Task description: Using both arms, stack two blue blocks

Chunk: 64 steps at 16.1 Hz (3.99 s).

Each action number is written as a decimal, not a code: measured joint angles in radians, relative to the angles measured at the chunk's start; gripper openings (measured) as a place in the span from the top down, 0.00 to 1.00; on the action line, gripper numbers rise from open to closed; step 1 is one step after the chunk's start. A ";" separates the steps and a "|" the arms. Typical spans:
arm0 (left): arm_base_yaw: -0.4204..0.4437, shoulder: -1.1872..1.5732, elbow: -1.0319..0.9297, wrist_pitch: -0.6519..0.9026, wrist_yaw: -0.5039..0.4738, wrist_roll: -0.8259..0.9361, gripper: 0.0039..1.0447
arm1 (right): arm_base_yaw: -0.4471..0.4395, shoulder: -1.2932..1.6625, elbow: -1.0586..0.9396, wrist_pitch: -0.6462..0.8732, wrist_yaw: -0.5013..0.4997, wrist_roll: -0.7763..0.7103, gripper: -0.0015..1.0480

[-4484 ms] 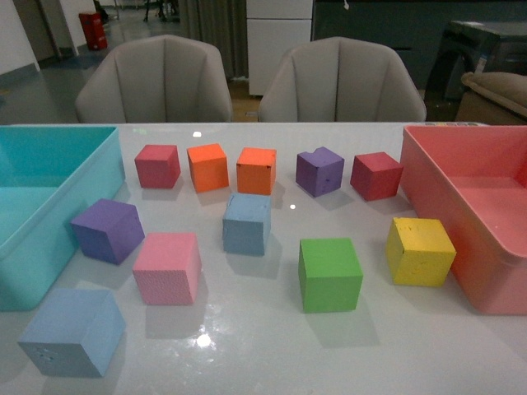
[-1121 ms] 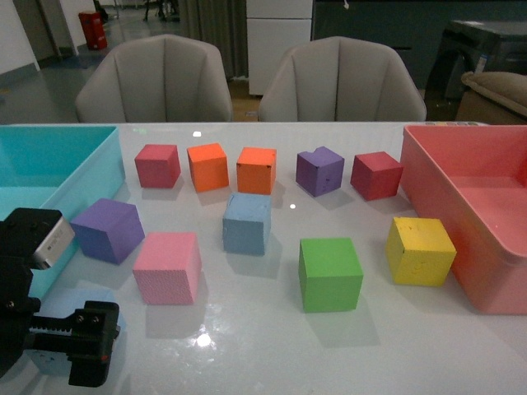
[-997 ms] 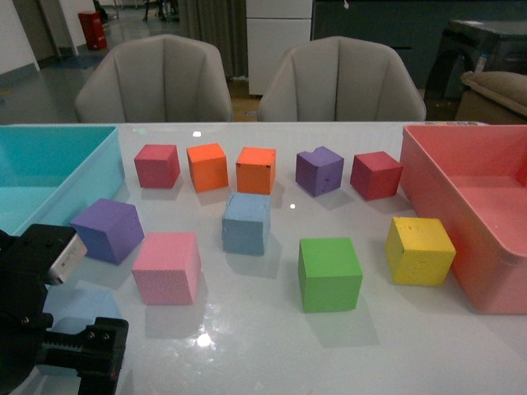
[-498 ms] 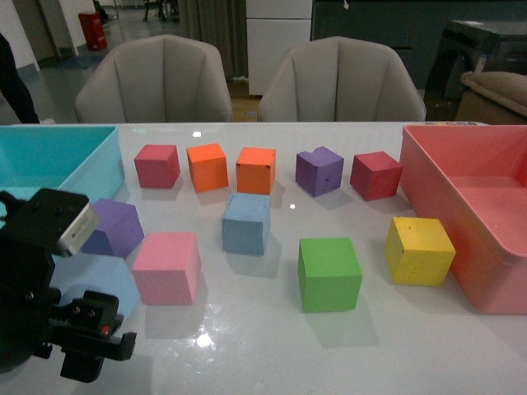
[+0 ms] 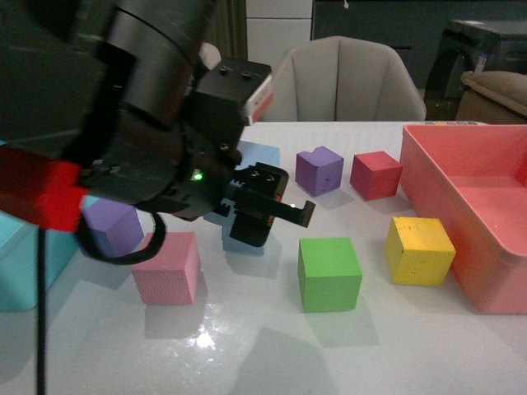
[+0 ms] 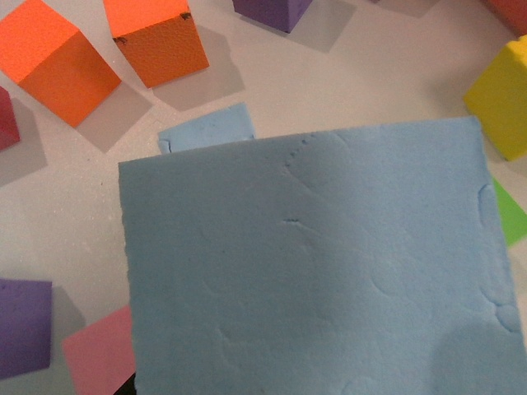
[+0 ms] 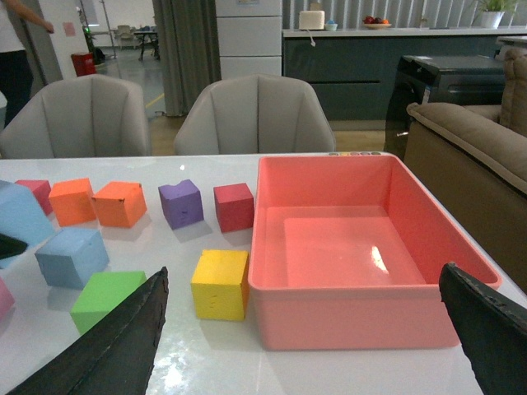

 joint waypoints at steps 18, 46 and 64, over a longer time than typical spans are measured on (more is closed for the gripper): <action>0.101 0.400 0.464 -0.192 -0.029 -0.097 0.52 | 0.000 0.000 0.000 0.000 0.000 0.000 0.06; 0.196 -0.516 -0.454 0.716 -0.247 -0.069 0.58 | 0.000 0.000 0.000 0.000 0.000 0.000 0.06; 0.488 -1.273 -1.037 0.481 0.090 -0.065 0.99 | 0.000 0.000 0.000 0.000 0.000 0.000 0.06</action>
